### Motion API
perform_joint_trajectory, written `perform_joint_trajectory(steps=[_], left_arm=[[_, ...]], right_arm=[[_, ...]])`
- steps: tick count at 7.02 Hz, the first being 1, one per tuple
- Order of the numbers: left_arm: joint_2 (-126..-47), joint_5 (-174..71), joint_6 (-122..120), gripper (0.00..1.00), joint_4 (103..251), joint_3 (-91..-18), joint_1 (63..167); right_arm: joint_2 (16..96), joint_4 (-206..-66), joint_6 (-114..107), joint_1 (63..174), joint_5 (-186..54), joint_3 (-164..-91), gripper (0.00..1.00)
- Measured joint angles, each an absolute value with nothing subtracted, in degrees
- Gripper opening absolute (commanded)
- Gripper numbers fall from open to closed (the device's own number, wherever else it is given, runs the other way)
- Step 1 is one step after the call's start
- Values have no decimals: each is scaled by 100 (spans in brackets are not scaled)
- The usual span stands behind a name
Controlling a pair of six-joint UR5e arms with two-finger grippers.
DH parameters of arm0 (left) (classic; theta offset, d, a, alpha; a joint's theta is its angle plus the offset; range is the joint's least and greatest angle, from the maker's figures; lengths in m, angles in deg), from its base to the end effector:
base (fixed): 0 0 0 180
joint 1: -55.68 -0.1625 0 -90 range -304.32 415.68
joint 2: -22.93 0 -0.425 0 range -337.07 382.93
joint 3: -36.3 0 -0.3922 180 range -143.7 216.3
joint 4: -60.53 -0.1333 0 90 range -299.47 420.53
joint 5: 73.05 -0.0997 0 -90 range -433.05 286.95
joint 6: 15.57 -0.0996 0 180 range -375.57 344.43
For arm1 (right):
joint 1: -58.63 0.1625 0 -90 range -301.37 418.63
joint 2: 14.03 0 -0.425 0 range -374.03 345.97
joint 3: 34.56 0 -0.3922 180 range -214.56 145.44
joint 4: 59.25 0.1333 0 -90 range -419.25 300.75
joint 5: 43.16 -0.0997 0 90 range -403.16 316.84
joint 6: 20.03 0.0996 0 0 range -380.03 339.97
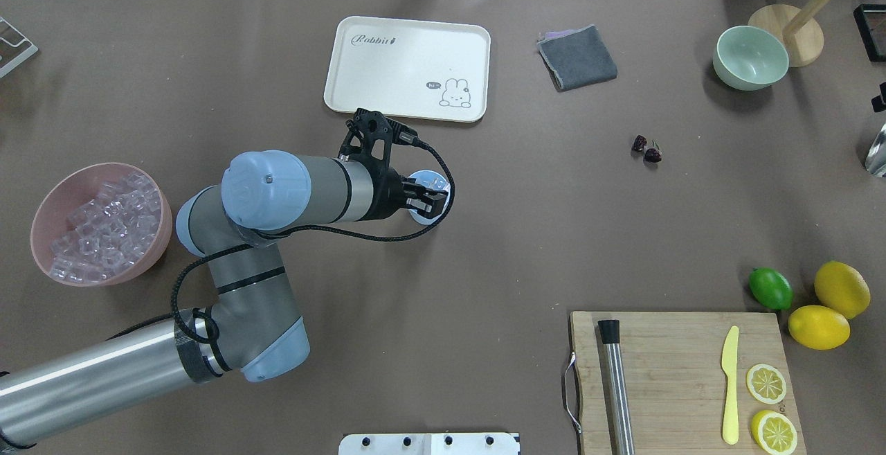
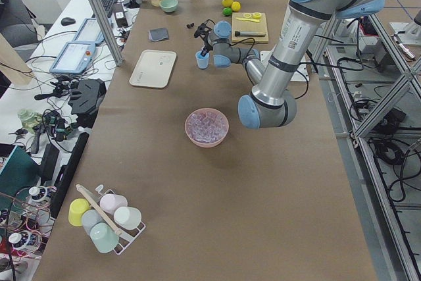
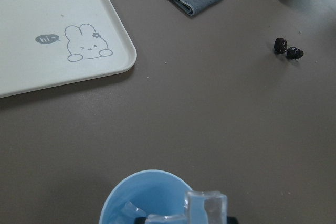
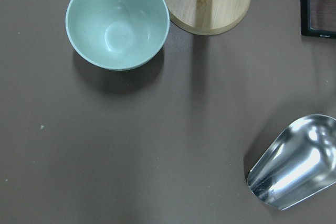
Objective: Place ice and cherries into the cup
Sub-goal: 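Lower the ice cube into the cup and open the left gripper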
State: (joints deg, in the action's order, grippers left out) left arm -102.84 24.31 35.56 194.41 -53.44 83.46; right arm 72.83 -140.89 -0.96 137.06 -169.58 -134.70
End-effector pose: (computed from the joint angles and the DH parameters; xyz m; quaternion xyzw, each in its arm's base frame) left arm 0.5482 -0.4250 0.1997 0.3089 0.5597 0.1150 0.7603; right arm -0.0331 -0.5314 0.5345 0.0909 -0.3432 0.0025 0.9349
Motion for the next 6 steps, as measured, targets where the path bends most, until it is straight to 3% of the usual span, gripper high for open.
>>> perform_joint_trajectory(steps=[6], left_arm=[[-10282,2459,3551,0,18516,-5797,8424]], right_arm=[[7242,-14090,-96,13702,-16954,-13479,100]])
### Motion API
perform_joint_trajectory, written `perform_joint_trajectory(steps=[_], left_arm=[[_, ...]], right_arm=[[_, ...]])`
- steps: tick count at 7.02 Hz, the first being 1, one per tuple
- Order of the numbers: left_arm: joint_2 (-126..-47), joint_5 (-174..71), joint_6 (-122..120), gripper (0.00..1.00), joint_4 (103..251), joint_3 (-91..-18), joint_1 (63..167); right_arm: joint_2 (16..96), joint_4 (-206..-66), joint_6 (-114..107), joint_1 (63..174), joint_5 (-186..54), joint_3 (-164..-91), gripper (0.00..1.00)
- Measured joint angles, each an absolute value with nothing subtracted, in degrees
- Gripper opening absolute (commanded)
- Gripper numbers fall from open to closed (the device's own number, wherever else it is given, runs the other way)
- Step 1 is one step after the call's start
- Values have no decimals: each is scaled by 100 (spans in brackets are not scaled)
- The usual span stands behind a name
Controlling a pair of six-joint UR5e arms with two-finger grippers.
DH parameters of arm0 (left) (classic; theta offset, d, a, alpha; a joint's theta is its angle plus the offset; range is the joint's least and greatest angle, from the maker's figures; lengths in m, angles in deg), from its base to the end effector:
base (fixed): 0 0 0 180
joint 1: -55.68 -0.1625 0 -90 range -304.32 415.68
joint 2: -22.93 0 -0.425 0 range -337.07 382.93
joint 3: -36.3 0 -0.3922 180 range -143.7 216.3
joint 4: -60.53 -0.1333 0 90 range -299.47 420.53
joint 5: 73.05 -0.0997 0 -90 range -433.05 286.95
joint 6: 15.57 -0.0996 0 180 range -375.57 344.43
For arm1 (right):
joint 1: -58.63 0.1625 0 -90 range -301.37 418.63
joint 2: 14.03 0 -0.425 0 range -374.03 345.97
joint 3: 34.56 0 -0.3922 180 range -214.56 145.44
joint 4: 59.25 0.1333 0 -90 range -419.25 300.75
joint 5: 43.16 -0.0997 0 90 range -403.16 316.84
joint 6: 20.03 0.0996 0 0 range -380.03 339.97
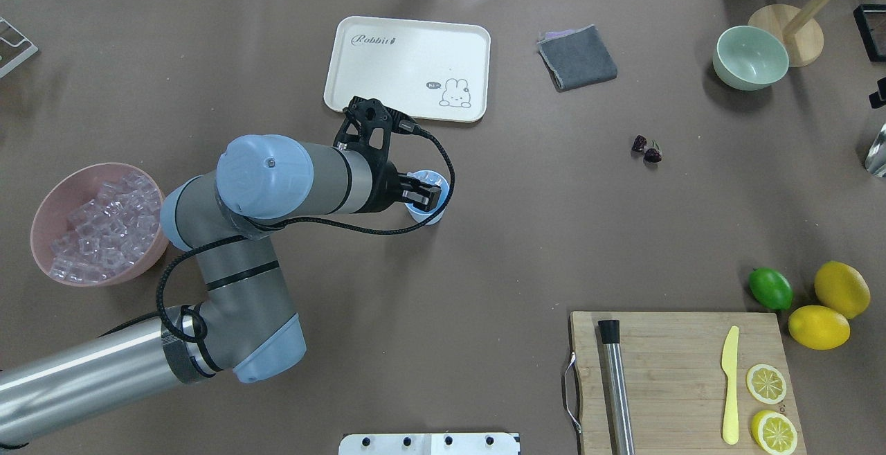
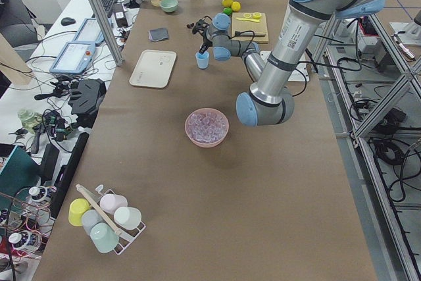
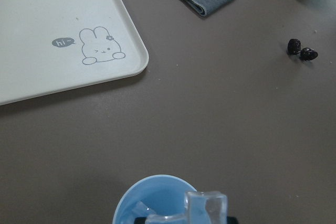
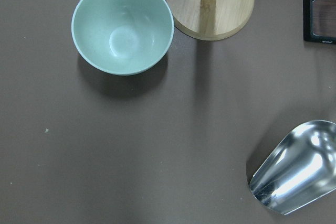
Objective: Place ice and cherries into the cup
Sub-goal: 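Lower the ice cube into the cup and open the left gripper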
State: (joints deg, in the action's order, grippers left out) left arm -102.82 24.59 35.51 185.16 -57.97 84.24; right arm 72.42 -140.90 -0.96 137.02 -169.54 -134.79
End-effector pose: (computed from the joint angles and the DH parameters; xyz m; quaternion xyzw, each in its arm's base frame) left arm 0.5313 -0.4259 0.1852 0.2920 0.5325 0.1119 0.7866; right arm -0.0339 -0.5339 0.5300 0.0948 -0.3437 0.0009 0.9343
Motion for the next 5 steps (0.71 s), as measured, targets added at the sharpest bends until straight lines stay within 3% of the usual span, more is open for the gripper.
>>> perform_joint_trajectory(steps=[4,5], left_arm=[[-10359,2439,3499,0,18549,-5553,8434],[-10376,2441,3501,57,18556,-5512,8453]], right_arm=[[7253,-14090,-96,13703,-16957,-13477,100],[7254,-14090,-96,13703,-16959,-13480,100]])
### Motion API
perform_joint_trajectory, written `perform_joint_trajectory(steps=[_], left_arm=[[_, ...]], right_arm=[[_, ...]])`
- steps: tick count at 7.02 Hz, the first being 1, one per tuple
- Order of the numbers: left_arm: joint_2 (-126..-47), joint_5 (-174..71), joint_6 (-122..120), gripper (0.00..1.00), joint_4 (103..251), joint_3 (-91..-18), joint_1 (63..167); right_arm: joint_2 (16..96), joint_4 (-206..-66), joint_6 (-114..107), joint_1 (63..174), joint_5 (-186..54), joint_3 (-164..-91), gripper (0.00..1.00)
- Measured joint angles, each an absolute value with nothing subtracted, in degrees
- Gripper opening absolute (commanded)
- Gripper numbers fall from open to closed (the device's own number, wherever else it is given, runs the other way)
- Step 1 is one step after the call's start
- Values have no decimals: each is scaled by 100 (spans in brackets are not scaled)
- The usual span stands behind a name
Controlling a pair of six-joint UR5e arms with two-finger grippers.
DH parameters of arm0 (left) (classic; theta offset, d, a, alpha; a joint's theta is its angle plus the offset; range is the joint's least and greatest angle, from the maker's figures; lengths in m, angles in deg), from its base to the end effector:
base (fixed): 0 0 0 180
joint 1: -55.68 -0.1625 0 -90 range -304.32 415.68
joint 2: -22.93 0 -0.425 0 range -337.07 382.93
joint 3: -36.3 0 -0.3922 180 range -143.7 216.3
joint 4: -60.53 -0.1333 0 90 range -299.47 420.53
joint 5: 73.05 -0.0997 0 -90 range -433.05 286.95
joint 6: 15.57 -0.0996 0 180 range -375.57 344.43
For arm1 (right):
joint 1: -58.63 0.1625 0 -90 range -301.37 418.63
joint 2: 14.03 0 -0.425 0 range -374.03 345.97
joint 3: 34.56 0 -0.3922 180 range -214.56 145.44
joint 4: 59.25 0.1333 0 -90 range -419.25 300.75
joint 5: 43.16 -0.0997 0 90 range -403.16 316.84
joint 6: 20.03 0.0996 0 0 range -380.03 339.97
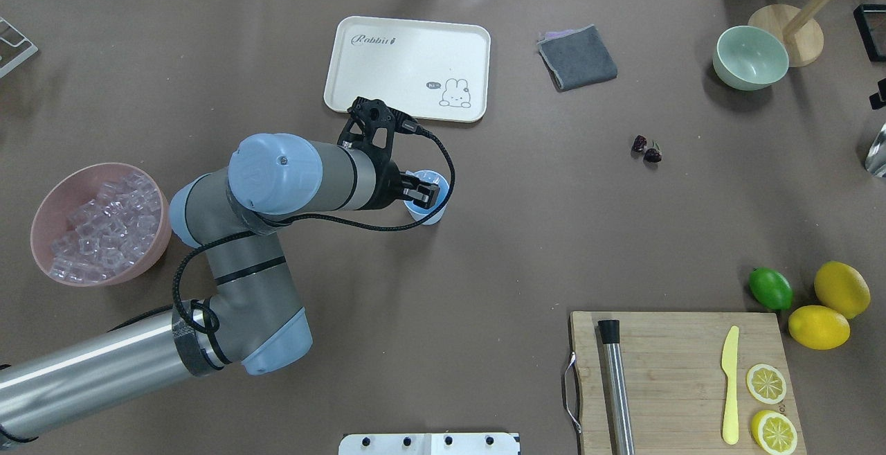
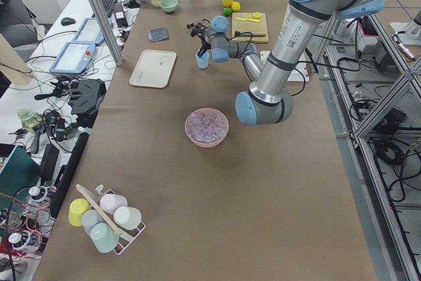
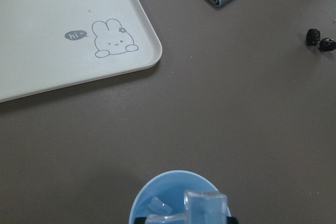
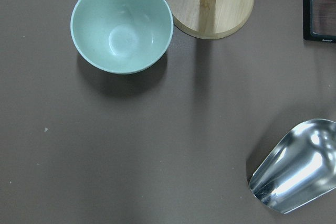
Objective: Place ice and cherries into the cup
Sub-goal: 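Lower the ice cube into the cup and open the left gripper, then retract the left arm while the right gripper reaches toward the dark cherries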
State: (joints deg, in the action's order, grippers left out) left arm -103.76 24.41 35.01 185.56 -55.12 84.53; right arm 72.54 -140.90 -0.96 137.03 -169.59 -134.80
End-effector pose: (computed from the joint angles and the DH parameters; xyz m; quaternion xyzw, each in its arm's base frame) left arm 0.5427 -0.4364 0.1945 0.2904 0.5214 0.1124 0.7945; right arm -0.0337 -0.5331 0.5310 0.0938 -0.3439 0.0012 0.9343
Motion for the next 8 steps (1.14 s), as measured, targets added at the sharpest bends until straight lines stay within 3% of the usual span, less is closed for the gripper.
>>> perform_joint_trajectory(steps=[1,3,8], left_arm=[[-10381,2444,3508,73,18561,-5499,8455],[-10379,2446,3520,83,18570,-5508,8446],[-10168,2501,3499,87,18543,-5882,8685]], right_arm=[[7256,-14090,-96,13703,-16957,-13483,100],[7261,-14090,-96,13703,-16955,-13490,100],[7184,-14091,-88,13703,-16970,-13532,100]])
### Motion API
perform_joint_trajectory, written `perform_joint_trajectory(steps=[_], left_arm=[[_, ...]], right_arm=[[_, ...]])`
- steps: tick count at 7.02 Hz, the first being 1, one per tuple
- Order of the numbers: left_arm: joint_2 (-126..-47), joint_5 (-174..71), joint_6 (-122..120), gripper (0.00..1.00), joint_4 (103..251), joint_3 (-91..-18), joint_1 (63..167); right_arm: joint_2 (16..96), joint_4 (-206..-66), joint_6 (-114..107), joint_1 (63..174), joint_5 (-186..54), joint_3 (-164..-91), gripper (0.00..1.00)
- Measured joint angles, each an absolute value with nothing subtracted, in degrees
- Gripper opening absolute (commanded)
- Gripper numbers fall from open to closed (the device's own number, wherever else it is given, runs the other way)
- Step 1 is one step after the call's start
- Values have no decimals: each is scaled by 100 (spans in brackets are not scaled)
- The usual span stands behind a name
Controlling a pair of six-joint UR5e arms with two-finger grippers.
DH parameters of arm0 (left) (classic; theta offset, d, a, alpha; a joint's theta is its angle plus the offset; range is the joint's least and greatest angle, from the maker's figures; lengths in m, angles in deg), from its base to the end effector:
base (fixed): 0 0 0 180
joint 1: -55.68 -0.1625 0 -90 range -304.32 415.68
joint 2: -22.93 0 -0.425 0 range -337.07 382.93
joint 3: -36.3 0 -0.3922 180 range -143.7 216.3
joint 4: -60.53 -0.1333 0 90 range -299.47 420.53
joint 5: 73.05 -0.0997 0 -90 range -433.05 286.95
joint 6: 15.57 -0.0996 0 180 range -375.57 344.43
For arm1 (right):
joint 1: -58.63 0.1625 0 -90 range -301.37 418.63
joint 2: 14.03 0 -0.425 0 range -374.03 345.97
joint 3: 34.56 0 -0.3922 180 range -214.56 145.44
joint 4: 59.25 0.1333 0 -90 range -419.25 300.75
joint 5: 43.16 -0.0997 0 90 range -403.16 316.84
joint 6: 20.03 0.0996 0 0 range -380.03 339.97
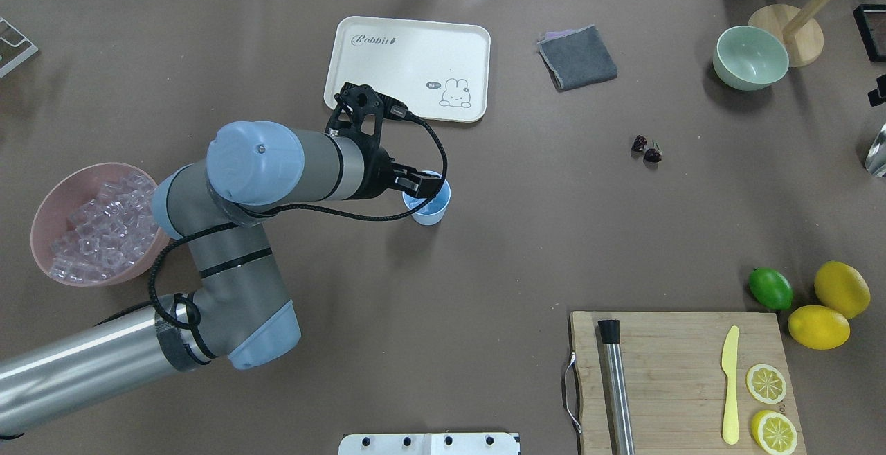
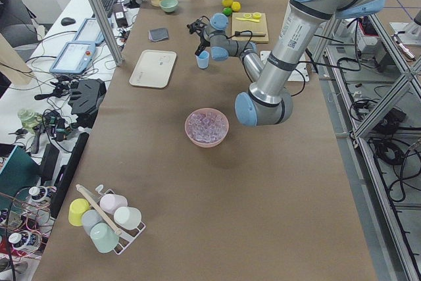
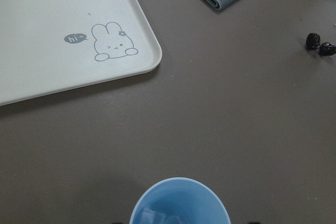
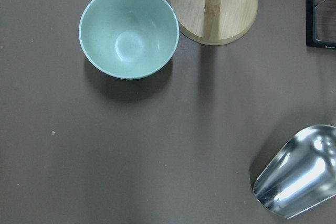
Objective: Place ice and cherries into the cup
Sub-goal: 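Retract the left arm while the right gripper reaches toward the dark cherries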
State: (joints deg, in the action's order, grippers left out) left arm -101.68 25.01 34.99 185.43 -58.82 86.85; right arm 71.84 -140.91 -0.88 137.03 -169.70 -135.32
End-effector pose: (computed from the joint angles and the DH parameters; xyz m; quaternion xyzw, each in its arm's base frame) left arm 0.5068 -0.4461 0.1916 0.3039 0.5258 0.0997 0.7882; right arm -0.0346 -0.5368 0.5198 0.1029 -0.3468 -0.0017 0.9323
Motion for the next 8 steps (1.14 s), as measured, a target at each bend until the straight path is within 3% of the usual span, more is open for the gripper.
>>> perform_joint_trajectory(steps=[3,6,8], left_arm=[[-9600,3622,2944,87,18526,-6034,9897],[-8753,5424,2320,88,18511,-5980,11797],[-8195,6400,1485,96,18248,-5831,12977]], right_arm=[[6873,-14098,-80,13516,-16998,-13495,100],[6356,-14095,387,13063,-16931,-13483,100],[5920,-14090,826,12712,-16773,-13508,100]])
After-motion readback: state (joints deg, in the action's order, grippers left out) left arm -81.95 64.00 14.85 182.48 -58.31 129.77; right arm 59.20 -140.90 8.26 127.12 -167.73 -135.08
